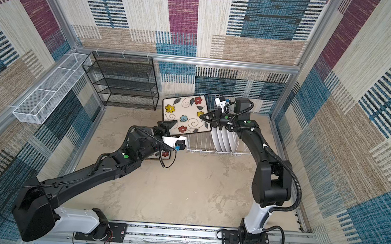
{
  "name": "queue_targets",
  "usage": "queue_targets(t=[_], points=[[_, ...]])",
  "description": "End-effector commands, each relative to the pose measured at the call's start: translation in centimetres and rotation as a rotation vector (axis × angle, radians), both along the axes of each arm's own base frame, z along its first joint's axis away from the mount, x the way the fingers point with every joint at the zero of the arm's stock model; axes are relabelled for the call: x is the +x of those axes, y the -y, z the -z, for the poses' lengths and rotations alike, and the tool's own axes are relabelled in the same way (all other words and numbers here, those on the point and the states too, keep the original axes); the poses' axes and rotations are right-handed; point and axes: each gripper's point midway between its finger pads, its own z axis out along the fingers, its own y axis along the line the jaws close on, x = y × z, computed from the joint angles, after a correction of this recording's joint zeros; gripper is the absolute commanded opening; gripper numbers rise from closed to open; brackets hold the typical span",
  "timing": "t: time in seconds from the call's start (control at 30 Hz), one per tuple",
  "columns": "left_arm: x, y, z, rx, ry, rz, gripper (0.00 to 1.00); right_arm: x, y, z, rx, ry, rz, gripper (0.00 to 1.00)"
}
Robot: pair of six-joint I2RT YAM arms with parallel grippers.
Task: Unload the plates from the dish rack
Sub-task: Pick up a plate from the dish rack.
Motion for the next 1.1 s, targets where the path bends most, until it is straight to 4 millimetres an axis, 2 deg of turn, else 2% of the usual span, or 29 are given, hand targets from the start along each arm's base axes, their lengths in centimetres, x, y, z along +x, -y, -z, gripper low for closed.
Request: queue_targets(t=[0.0,0.1,0.2,0.33,0.47,0.63,0.77,0.9,1.07], points=[[-0.4,-0.5,0.0,-0.045,-0.065,-0.018,0.82,0.9,0.0,-5.0,0.058,0.189,0.017,0.0],[-1.0,-1.0,0.2,-0.105,-0.133,-0.035,0.84,1.8,0.4,-5.7,0.052,0.214,0.063,0.0],[-1.4,-1.7,-0.4,-0.193,-0.184,-0.056,0.85,2.4,0.7,-6.1,0.046,0.239,0.098,0.0],[-2.0,-2.5,-2.0,-0.369,-0.32,-0.06,0.85,2.7,1.0,-6.1,0.034,0.264,0.127,0.0],[-1.4,-3.9,-4.1,-0.58,-0.454,-0.071,0.85,2.7,1.2,-5.9,0.029,0.271,0.143,0.0],[0.7,-6.7,-6.5,-0.886,-0.64,-0.111,0.86,2.4,1.3,-5.7,0.025,0.277,0.152,0.0],[2.5,-8.1,-7.1,-1.078,-0.802,-0.119,0.86,2.2,1.4,-5.6,0.02,0.281,0.155,0.0],[4.7,-8.9,-6.5,-1.236,-0.98,-0.151,0.86,1.9,1.4,-5.4,0.019,0.288,0.153,0.0],[7.6,-8.9,-4.1,-1.374,-1.212,-0.206,0.84,1.6,1.2,-5.2,0.024,0.294,0.131,0.0]])
